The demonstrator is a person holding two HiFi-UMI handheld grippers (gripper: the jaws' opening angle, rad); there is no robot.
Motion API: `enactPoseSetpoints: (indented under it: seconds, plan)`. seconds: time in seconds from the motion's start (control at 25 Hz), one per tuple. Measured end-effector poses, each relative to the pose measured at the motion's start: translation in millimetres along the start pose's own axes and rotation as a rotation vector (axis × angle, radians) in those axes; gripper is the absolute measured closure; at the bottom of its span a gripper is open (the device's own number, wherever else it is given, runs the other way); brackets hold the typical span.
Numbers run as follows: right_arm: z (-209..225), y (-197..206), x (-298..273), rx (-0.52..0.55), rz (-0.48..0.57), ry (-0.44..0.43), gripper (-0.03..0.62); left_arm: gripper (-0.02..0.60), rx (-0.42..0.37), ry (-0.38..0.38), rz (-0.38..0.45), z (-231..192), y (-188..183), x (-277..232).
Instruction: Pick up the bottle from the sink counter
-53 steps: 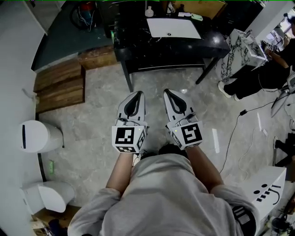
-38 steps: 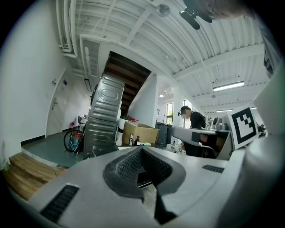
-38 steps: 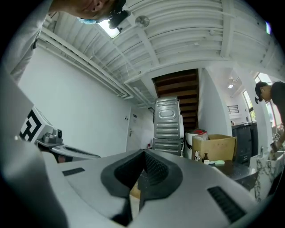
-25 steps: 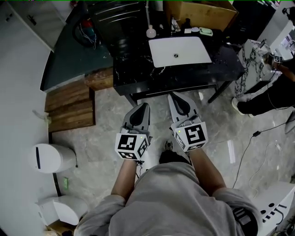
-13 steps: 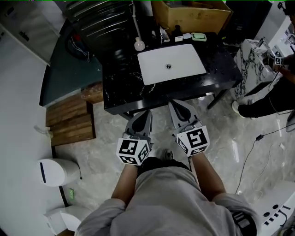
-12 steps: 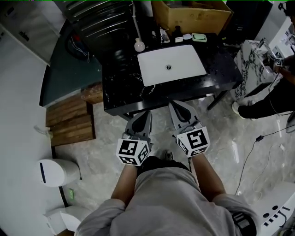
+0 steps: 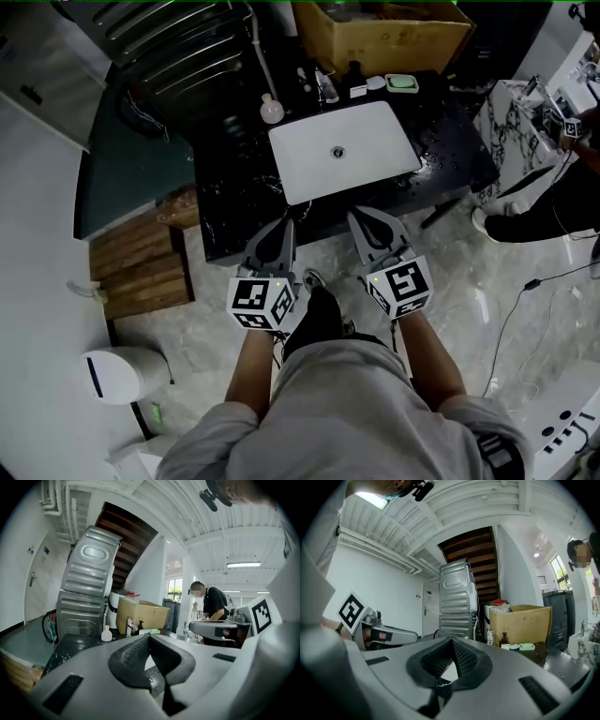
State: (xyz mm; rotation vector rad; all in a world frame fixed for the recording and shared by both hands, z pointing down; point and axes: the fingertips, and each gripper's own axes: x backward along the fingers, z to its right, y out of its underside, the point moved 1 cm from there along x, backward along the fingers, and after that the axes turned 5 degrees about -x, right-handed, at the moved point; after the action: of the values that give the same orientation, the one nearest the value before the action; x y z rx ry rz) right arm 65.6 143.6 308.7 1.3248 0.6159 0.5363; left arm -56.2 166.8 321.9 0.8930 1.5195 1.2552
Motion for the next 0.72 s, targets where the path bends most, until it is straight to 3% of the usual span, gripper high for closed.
enactPoseSetpoints:
  seconds: [0.72]
  plan:
    - [60, -9, -186, -0.004, -0.086, 0.017, 0.585, 0.569, 0.026, 0.056, -0.053, -132, -14, -137]
